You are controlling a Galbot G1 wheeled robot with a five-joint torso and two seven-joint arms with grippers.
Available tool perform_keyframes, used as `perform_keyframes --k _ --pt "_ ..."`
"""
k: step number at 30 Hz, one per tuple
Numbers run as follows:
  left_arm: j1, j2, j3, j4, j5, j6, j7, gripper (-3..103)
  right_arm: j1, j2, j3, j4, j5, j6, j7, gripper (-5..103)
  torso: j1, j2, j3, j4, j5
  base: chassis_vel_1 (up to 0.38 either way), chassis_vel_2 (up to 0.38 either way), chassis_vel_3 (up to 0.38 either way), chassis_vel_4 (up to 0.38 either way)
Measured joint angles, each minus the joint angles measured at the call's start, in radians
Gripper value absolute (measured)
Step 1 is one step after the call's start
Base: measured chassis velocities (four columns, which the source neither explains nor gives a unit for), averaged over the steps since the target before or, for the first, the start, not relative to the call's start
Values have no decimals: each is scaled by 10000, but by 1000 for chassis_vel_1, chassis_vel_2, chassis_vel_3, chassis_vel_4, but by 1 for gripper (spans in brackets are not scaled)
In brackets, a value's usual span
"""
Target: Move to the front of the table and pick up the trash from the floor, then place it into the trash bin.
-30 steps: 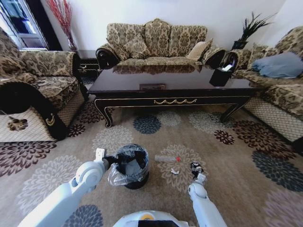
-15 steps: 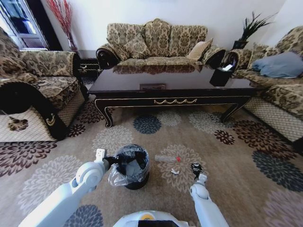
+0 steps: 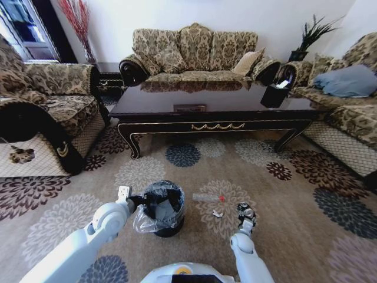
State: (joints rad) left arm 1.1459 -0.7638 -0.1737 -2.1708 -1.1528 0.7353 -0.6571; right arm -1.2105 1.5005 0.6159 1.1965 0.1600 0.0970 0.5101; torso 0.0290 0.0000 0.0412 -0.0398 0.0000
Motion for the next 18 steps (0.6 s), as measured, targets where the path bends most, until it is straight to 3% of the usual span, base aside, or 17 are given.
perform_keyframes --k 1,3,5,7,9,13,14,17,18 --pt "25 -11 0 -32 -2 0 1 3 163 69 12 -285 -17 82 25 82 0 0 0 0 0 0 0 0 0" --pt "38 -12 -2 -44 -11 0 3 3 262 92 18 -427 -4 110 54 82 0 0 0 0 1 0 0 0 0" --pt "65 -11 -21 -71 -15 0 4 3 505 118 56 -696 58 158 136 94 0 0 0 2 0 0 0 0 0" --pt "89 20 -33 -66 67 0 38 3 701 78 67 -889 99 261 188 85 0 0 0 2 -1 0 0 0 0" --pt "92 47 -33 -31 157 0 88 3 751 41 68 -935 142 273 201 85 0 0 0 0 0 0 0 0 0" --pt "96 56 7 72 195 0 220 3 874 -86 74 -1110 363 276 254 64 0 0 -2 1 1 0 0 0 0" --pt "96 56 7 72 195 0 220 3 874 -86 74 -1110 363 276 254 64 0 0 -2 1 1 0 0 0 0" --pt "74 -15 69 193 203 0 225 3 941 -125 93 -1317 408 300 285 47 0 0 -1 0 0 0 0 0 0" --pt "74 -15 69 193 203 0 225 3 941 -125 93 -1317 408 300 285 47 0 0 -1 0 0 0 0 0 0"
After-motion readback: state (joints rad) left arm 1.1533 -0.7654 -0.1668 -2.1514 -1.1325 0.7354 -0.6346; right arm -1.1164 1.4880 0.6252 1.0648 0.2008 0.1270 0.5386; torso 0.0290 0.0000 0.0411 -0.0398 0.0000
